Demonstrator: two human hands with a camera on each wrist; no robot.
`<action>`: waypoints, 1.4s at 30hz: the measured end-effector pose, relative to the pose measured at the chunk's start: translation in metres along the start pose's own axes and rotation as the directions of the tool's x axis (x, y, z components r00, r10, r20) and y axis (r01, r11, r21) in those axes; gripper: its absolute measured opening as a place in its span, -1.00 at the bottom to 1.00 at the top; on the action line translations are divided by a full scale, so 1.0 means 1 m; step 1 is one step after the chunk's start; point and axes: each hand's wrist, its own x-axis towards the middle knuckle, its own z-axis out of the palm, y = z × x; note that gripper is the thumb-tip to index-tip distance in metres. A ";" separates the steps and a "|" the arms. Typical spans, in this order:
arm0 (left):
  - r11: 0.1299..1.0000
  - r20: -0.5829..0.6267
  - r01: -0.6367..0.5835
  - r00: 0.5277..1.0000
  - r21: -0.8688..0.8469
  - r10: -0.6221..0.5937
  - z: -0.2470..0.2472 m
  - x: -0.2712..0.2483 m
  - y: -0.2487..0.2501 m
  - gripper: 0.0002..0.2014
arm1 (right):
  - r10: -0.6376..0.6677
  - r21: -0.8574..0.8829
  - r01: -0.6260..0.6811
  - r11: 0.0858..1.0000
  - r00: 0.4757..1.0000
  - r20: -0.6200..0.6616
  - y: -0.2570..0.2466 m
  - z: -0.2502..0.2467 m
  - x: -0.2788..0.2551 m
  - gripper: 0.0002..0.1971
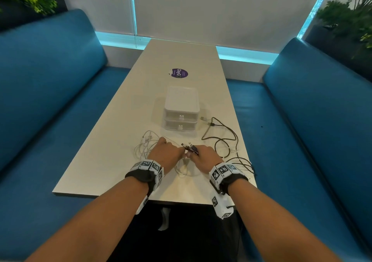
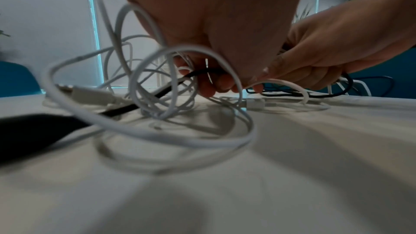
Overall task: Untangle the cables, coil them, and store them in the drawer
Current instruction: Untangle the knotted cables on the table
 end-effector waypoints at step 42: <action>0.968 -0.037 0.089 0.994 -0.233 -0.101 0.014 -0.012 -0.019 -0.60 | 0.496 -0.228 -0.540 0.810 0.839 -0.224 0.065 -0.047 -0.015 -0.80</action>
